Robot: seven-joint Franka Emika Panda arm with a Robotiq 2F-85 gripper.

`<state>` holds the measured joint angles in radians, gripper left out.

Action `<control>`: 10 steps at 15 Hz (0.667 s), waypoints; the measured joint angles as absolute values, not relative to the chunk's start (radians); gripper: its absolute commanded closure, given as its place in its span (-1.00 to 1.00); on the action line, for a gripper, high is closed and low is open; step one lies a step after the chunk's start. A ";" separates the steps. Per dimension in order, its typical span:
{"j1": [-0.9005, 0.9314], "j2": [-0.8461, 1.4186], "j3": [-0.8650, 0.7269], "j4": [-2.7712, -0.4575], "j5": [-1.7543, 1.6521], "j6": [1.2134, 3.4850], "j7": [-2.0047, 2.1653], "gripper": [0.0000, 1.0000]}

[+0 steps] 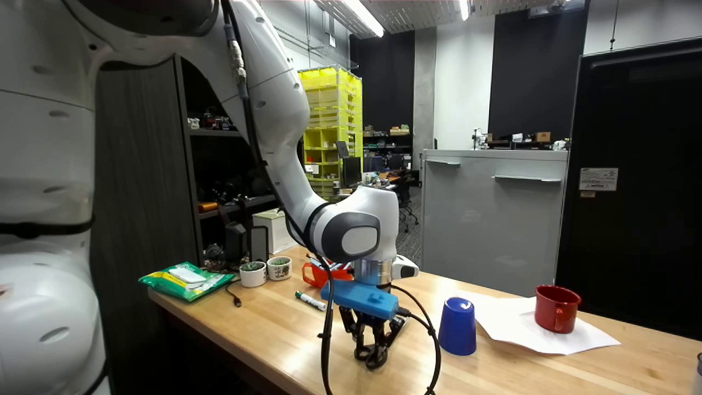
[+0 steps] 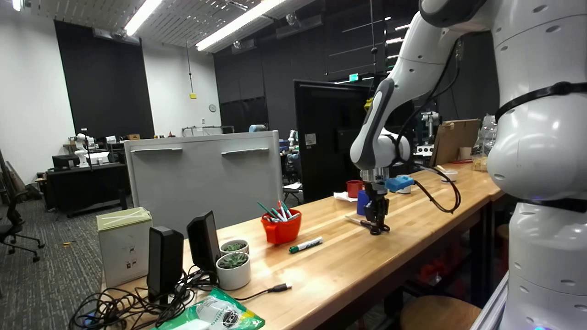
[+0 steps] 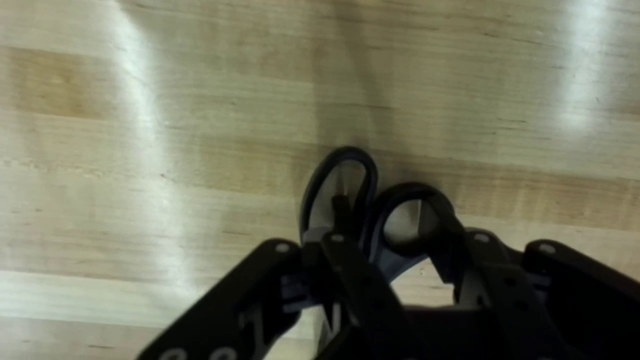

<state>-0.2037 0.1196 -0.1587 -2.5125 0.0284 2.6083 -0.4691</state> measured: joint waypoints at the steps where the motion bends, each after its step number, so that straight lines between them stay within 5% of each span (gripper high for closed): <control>1: -0.204 0.121 -0.158 -2.512 0.028 2.614 -0.472 0.21; 10: -0.211 0.141 -0.147 -2.509 0.029 2.644 -0.501 0.19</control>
<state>-0.2114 0.1408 -0.1470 -2.5090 0.0291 2.6436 -0.5011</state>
